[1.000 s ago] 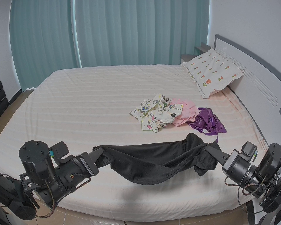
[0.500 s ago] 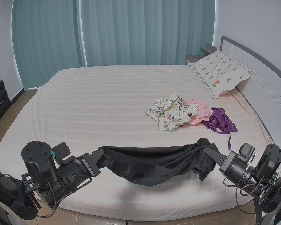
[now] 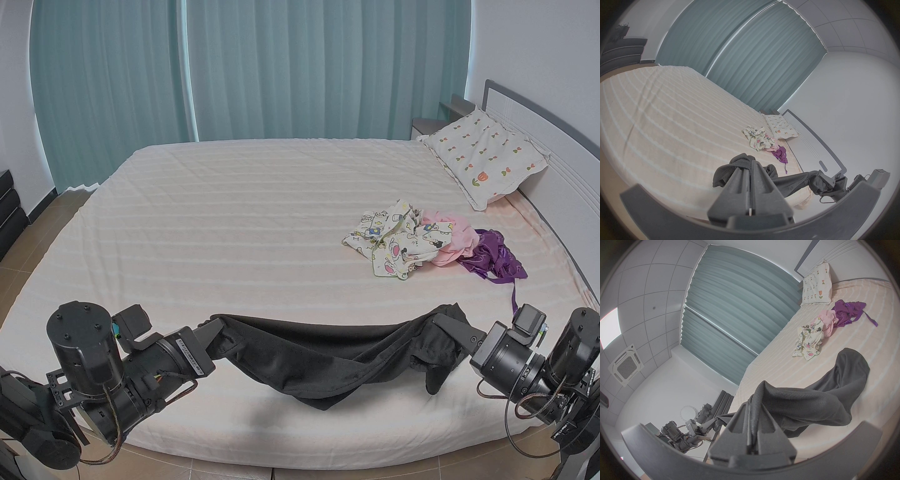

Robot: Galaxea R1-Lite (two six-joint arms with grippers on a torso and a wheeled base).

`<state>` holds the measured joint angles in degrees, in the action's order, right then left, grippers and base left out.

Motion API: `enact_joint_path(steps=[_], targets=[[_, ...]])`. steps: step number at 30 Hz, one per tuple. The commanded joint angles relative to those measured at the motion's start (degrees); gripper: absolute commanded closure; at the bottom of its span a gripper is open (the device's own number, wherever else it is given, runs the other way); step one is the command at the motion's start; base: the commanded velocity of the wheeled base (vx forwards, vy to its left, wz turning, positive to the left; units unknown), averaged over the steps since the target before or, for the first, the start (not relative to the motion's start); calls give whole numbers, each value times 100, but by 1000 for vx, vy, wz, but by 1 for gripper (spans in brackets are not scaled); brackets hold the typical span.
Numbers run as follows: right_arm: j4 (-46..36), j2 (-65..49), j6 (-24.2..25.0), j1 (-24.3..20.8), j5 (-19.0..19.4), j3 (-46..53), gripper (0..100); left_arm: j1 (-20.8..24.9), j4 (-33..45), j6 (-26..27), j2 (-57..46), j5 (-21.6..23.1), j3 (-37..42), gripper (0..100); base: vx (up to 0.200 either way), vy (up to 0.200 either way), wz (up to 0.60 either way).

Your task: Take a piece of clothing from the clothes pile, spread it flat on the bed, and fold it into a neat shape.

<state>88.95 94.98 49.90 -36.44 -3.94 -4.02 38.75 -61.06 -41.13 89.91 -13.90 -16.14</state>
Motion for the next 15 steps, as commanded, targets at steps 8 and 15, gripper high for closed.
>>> enact_joint_path(steps=[8,15], targets=[[61,-102,11,5,77,7,100,1,-2,-27,45,19,32,100,0,200,0],[61,-155,29,14,77,-11,100,27,-2,-185,45,71,23,100,0,143,0]])
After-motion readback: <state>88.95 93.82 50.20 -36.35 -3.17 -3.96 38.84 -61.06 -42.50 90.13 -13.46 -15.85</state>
